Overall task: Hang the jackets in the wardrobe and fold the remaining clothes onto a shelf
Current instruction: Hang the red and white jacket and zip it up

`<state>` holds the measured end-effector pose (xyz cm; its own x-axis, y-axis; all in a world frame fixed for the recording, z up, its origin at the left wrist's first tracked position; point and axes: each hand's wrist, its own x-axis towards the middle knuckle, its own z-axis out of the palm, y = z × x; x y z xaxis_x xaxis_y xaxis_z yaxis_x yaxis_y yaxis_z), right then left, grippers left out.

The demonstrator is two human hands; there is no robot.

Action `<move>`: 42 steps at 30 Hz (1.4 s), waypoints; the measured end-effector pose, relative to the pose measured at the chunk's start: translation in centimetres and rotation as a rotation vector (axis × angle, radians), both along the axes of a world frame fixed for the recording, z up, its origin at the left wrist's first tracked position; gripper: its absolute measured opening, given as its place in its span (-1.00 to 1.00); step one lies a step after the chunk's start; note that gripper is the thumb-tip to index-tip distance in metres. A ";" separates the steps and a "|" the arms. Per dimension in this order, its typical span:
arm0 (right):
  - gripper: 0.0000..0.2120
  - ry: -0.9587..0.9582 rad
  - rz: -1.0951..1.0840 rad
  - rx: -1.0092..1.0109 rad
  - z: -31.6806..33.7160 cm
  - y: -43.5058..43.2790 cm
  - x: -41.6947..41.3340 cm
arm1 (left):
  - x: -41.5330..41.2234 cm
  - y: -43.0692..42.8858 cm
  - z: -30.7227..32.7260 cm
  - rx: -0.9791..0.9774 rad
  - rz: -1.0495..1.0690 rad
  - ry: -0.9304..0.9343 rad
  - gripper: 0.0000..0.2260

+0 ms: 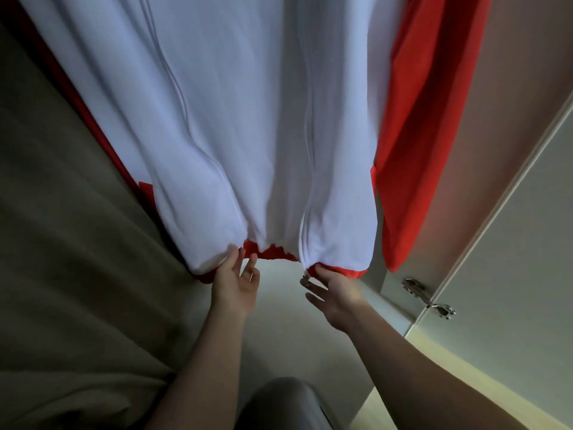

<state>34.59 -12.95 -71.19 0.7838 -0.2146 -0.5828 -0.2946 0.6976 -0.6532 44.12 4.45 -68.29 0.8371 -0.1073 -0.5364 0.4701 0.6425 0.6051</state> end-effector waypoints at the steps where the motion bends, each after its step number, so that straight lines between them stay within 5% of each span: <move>1: -0.95 0.016 0.003 -0.022 -0.1 -0.1 0.0 | 0.2 -0.3 0.1 0.001 0.007 0.002 -0.76; 10: -0.94 0.275 -0.096 -0.125 0.3 -0.9 0.5 | 2.2 0.3 -0.1 -0.026 0.051 0.057 -0.80; 22: -0.83 0.041 -0.065 -0.264 -1.8 -1.2 -0.1 | -2.4 -2.3 -3.8 0.302 -0.069 -0.093 -0.88; 30: -0.90 -0.148 -0.062 -0.098 -2.7 -1.3 -1.0 | -5.8 -5.3 -4.5 0.312 -0.045 -0.198 -0.89; 42: -0.81 -0.115 -0.070 -0.747 -5.3 -1.9 -1.7 | -7.6 -7.1 -5.8 0.639 -0.063 -0.291 -0.80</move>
